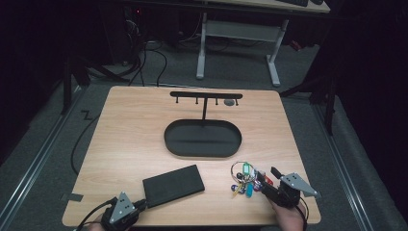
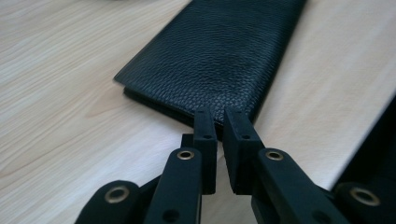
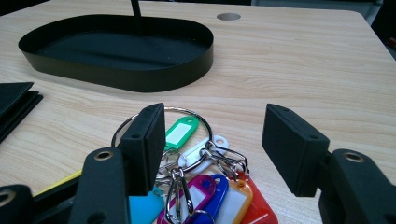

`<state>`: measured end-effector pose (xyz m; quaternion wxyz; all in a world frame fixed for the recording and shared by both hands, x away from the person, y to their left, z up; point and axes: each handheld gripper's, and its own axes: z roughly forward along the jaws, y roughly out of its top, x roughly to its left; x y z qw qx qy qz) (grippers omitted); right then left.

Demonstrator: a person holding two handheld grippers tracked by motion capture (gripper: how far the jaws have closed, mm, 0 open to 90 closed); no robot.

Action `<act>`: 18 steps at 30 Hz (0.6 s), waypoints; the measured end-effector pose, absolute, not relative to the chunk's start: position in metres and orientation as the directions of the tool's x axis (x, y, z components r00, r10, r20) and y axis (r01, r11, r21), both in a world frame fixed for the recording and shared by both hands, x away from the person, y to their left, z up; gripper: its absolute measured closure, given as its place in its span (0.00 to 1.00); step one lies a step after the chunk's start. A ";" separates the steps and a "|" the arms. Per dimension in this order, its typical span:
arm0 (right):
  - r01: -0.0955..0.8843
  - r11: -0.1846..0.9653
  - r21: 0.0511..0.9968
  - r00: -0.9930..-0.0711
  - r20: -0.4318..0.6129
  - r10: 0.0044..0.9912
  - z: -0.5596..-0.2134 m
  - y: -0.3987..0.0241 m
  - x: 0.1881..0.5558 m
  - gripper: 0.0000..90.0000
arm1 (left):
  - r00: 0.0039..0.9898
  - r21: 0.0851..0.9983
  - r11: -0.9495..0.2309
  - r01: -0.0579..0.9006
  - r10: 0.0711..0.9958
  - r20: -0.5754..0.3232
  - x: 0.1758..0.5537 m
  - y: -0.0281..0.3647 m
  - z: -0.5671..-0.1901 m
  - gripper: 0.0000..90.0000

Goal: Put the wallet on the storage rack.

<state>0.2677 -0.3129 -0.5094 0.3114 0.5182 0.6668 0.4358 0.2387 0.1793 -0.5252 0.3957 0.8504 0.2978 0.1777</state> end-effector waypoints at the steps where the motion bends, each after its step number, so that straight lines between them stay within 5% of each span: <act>1: 0.421 0.082 0.904 -0.266 0.036 0.963 -0.510 -0.314 0.267 0.45 | 0.782 0.777 -0.527 0.344 0.618 0.073 0.235 0.172 -0.525 0.91; 12: 0.425 0.067 0.903 -0.248 0.045 0.968 -0.510 -0.321 0.260 0.44 | 0.791 0.772 -0.547 0.322 0.604 0.098 0.234 0.168 -0.520 0.83; 18: 0.428 0.067 0.901 -0.240 0.042 0.970 -0.511 -0.324 0.258 0.44 | 0.775 0.786 -0.535 0.309 0.621 0.119 0.242 0.176 -0.509 0.70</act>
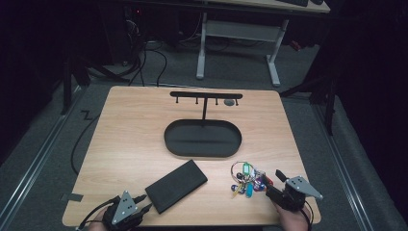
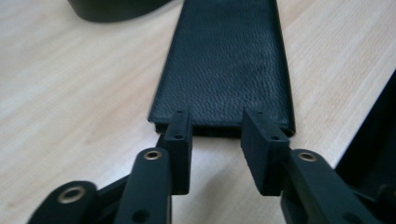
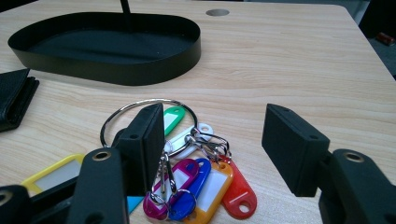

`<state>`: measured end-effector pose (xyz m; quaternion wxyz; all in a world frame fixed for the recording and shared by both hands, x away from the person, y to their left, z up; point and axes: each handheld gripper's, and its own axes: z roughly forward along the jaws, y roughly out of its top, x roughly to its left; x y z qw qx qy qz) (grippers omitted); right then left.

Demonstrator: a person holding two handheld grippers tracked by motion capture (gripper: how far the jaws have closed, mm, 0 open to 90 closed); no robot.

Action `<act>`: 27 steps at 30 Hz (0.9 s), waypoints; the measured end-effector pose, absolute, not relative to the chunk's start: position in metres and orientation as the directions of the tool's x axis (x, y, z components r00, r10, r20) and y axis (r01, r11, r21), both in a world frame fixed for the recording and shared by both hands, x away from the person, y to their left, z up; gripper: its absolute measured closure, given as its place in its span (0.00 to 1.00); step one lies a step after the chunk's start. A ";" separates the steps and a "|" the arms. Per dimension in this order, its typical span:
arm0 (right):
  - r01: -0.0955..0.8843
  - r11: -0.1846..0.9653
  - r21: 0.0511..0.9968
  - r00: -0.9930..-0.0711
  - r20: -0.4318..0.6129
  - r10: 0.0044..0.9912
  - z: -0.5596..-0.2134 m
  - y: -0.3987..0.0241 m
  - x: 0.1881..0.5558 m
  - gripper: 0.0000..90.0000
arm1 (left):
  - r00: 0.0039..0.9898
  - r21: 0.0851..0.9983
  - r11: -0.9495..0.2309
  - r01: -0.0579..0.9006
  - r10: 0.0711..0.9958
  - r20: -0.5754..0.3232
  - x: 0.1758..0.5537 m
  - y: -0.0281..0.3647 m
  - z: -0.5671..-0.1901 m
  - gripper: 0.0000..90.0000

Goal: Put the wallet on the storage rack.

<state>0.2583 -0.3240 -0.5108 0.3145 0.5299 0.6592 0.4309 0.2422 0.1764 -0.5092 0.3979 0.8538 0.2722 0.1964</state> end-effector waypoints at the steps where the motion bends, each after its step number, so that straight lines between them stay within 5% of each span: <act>1: 0.428 0.069 0.901 -0.241 0.041 0.970 -0.511 -0.324 0.258 0.44 | 0.778 0.788 -0.536 0.303 0.617 0.120 0.243 0.176 -0.508 0.69; 15: 0.433 0.068 0.899 -0.251 0.048 0.967 -0.512 -0.324 0.263 0.43 | 0.849 0.686 -0.726 0.044 0.390 0.358 0.241 0.111 -0.505 0.51; 20: 0.437 0.075 0.896 -0.256 0.044 0.966 -0.513 -0.322 0.263 0.43 | 0.845 0.688 -0.721 0.086 0.419 0.333 0.248 0.099 -0.515 0.54; 27: 0.448 0.072 0.891 -0.257 0.051 0.965 -0.515 -0.323 0.265 0.43 | 0.805 0.645 -0.763 0.037 0.405 0.433 0.240 0.098 -0.529 0.56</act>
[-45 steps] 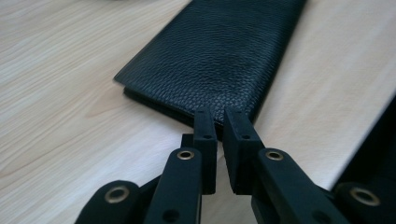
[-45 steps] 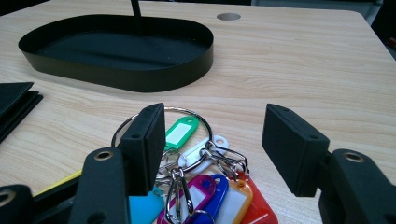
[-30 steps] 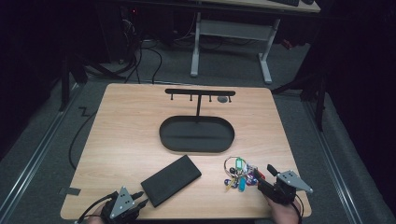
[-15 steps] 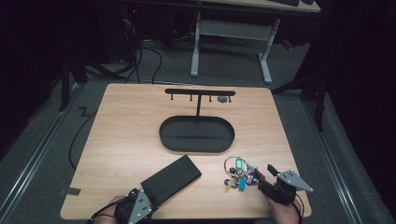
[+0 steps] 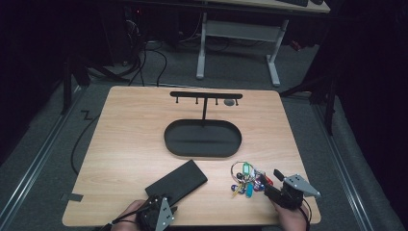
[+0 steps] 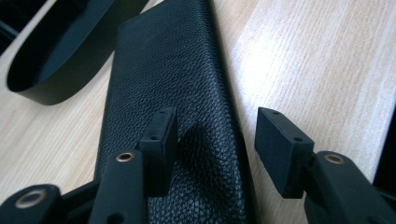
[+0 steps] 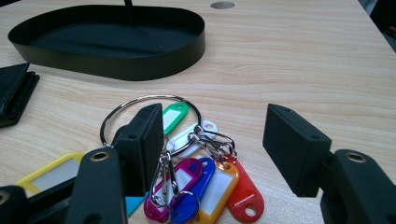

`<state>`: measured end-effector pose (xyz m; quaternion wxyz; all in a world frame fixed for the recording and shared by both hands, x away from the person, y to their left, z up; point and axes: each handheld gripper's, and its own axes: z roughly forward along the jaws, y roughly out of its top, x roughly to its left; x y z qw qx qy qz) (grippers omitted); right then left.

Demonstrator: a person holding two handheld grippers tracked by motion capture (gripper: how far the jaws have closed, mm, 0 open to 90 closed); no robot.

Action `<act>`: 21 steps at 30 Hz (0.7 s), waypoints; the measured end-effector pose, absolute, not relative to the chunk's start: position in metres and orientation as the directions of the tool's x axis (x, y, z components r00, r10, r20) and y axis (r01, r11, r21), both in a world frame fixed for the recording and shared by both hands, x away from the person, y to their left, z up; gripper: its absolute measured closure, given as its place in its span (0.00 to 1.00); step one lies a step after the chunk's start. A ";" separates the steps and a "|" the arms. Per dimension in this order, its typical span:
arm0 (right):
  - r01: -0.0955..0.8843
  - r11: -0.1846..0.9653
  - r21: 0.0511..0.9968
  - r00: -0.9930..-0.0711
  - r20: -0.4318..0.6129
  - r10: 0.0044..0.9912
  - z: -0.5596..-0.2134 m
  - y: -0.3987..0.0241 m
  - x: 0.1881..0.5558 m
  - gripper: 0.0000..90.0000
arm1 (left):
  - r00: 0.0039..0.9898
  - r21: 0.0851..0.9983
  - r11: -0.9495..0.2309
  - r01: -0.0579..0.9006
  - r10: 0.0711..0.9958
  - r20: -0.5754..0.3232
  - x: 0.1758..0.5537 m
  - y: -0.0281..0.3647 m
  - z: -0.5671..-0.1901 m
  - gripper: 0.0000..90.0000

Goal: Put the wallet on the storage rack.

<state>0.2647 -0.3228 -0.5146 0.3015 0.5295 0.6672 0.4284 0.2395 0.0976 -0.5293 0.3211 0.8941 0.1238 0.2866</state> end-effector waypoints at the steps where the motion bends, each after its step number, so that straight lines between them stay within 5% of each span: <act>1: 0.449 0.072 0.891 -0.257 0.052 0.965 -0.515 -0.323 0.265 0.43 | 0.805 0.645 -0.763 0.037 0.405 0.433 0.240 0.098 -0.529 0.57; 21: 0.458 0.042 0.888 -0.245 0.081 0.966 -0.516 -0.323 0.264 0.42 | 0.781 0.689 -0.724 0.039 0.452 0.431 0.240 0.112 -0.530 0.83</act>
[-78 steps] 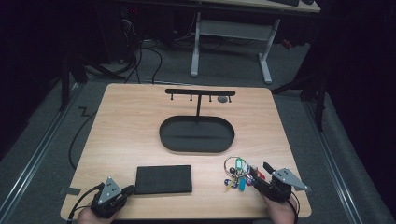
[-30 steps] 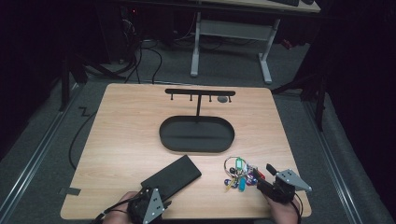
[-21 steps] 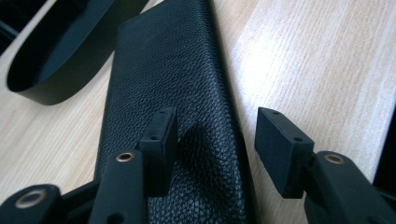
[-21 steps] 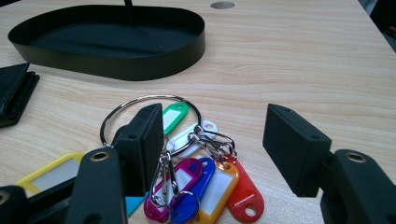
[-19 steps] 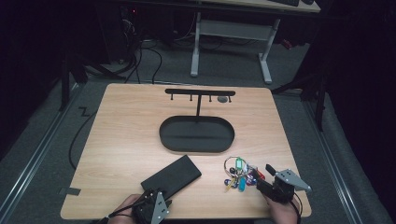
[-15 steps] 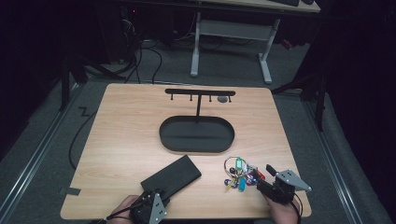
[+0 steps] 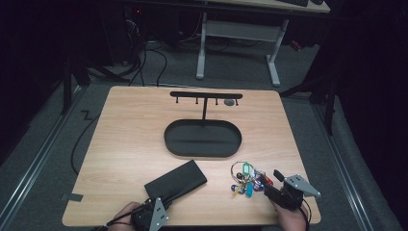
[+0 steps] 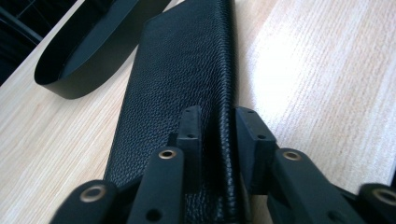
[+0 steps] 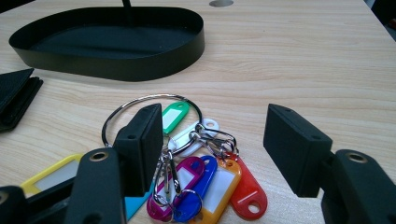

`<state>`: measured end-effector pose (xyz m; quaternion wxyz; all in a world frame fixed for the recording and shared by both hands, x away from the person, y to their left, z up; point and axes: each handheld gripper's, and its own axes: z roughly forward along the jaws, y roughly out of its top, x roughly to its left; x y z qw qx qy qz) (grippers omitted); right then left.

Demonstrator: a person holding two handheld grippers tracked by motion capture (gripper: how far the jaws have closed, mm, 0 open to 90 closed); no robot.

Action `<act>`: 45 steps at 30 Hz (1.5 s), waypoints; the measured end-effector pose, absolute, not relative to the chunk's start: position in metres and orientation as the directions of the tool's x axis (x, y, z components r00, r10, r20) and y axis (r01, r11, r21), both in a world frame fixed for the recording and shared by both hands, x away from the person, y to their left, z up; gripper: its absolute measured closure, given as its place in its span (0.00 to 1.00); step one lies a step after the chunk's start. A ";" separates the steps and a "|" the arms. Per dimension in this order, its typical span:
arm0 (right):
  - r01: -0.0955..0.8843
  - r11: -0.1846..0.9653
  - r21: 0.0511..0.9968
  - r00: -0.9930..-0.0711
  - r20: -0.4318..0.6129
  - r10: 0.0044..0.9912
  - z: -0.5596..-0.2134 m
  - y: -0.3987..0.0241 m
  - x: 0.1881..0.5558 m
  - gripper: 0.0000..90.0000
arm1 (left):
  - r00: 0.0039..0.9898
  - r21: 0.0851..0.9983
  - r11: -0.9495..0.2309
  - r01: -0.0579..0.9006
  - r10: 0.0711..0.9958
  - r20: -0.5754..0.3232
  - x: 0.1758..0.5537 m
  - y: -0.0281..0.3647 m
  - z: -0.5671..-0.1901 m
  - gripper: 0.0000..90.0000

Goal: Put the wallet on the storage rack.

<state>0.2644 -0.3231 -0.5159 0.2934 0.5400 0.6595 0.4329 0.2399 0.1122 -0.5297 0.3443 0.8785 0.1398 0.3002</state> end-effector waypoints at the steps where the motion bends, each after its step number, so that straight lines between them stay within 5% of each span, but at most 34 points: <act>1: 0.459 0.042 0.888 -0.244 0.081 0.966 -0.516 -0.323 0.264 0.43 | 0.783 0.698 -0.715 0.045 0.459 0.419 0.240 0.114 -0.529 0.83; 45: 0.452 0.001 0.892 -0.220 0.110 0.969 -0.516 -0.327 0.264 0.43 | 0.784 0.875 -0.442 0.196 0.607 0.131 0.249 0.160 -0.493 0.91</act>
